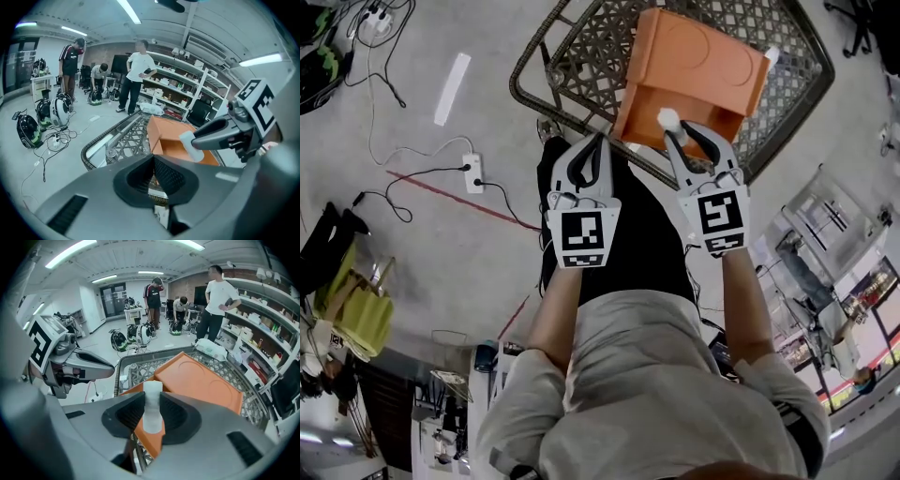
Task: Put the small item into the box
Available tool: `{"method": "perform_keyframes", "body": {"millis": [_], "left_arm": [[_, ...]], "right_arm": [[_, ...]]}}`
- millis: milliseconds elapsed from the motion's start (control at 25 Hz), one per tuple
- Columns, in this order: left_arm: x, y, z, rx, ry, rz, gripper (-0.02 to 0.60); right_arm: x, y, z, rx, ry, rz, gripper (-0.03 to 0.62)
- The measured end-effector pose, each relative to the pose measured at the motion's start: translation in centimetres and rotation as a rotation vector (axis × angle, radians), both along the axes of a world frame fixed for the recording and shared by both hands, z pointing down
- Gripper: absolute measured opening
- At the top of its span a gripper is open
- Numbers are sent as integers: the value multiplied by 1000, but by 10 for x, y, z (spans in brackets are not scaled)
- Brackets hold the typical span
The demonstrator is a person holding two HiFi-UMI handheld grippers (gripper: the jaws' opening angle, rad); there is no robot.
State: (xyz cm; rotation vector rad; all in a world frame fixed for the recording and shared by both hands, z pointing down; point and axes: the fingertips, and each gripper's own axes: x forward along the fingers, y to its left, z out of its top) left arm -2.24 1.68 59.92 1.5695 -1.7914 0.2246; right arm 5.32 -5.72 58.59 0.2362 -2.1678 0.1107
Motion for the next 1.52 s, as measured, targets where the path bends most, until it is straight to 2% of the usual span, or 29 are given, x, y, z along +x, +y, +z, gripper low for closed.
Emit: {"method": "perform_keyframes", "body": {"millis": [520,1520], "left_arm": [[-2,2,20,-45,27,-14,9],[-3,0,41,-73,63,-30,9]], "right_arm": [[0,-3,43,-55,86,-22,95],[0,-6,80,-105,171,-30,95]]}}
